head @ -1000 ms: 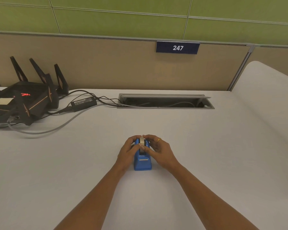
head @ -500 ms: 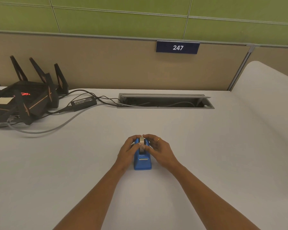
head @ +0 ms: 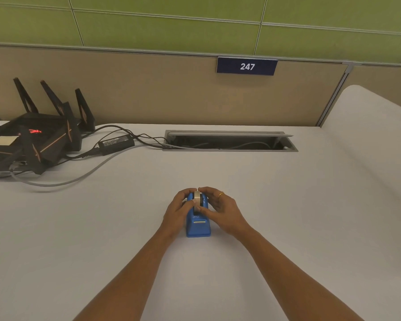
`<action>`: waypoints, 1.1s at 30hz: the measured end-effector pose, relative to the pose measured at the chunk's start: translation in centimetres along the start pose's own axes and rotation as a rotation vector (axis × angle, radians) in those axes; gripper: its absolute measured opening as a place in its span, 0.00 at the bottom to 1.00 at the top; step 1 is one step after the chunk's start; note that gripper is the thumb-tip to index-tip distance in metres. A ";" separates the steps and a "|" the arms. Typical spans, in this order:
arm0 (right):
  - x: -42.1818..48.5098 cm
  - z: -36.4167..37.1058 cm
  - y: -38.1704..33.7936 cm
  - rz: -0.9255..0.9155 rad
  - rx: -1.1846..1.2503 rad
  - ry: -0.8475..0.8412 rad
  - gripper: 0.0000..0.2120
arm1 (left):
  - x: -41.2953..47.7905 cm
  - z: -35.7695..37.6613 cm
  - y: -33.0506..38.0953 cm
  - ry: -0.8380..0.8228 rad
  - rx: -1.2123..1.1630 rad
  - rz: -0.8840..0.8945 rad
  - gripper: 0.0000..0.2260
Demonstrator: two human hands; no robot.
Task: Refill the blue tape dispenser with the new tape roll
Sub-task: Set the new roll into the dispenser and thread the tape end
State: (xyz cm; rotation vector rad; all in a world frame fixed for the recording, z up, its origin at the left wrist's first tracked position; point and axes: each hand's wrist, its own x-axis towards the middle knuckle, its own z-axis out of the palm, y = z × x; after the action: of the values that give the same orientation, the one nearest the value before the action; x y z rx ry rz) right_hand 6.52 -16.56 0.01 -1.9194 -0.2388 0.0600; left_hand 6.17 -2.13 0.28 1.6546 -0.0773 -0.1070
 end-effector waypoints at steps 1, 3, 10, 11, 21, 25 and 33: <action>0.0 0.0 0.0 -0.002 -0.004 -0.002 0.24 | 0.0 0.0 0.0 0.001 0.002 -0.001 0.21; 0.0 -0.1 0.0 -0.006 -0.010 -0.006 0.25 | 0.0 0.0 0.0 -0.001 0.002 -0.003 0.22; -0.1 0.1 -0.1 0.004 0.044 0.019 0.22 | 0.1 -0.1 -0.2 -0.011 -0.010 0.007 0.18; 0.0 0.2 -0.2 0.002 0.052 0.026 0.21 | 0.1 -0.1 -0.2 -0.009 -0.011 0.007 0.17; 0.1 0.0 0.1 -0.003 0.007 0.009 0.23 | 0.2 -0.1 -0.4 0.001 0.003 0.017 0.11; 0.1 0.0 0.1 -0.002 0.001 0.002 0.25 | 0.2 -0.1 -0.3 0.004 0.011 0.011 0.16; 0.0 -0.1 0.0 -0.005 -0.013 -0.009 0.26 | 0.2 -0.1 -0.4 0.007 0.002 0.017 0.11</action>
State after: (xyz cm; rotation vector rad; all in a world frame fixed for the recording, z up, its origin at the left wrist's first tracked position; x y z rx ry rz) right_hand 6.56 -16.66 0.00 -1.9319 -0.2509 0.0634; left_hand 6.41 -2.04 -0.13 1.6563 -0.0868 -0.0882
